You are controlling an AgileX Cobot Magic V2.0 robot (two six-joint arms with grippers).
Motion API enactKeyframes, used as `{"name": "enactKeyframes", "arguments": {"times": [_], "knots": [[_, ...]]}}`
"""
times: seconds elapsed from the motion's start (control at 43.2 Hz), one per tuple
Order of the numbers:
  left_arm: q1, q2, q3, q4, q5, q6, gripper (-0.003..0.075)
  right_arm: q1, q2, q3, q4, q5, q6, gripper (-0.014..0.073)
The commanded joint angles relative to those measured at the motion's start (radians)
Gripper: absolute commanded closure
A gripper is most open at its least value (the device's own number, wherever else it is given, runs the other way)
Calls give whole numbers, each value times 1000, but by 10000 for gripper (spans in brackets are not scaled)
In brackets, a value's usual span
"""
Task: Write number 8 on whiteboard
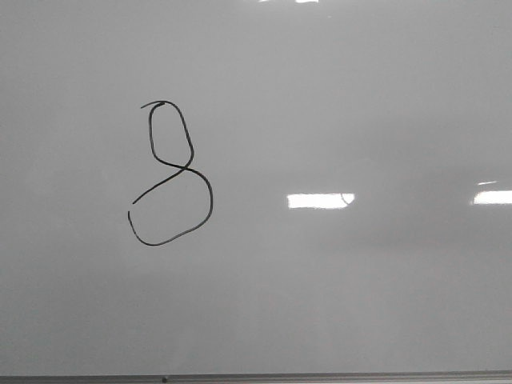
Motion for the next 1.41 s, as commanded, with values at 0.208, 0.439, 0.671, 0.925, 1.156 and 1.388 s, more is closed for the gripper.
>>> {"name": "enactKeyframes", "arguments": {"times": [0.208, 0.439, 0.671, 0.925, 1.156, 1.388], "knots": [[1, -165, 157, 4, -98, -18, 741, -7, 4, -25, 27, -59, -4, 662], [1, -162, 209, 4, -177, -18, 741, -7, 4, -25, 27, -58, -4, 662], [1, -162, 209, 4, -177, -18, 741, -7, 4, -25, 27, -58, -4, 662], [1, -162, 209, 4, -177, -18, 741, -7, 4, -25, 27, -58, -4, 662], [1, -162, 209, 4, -177, -18, 741, -7, 4, -25, 27, -58, -4, 662], [1, -162, 209, 4, -177, -18, 741, -7, 4, -25, 27, -58, -4, 662]]}}
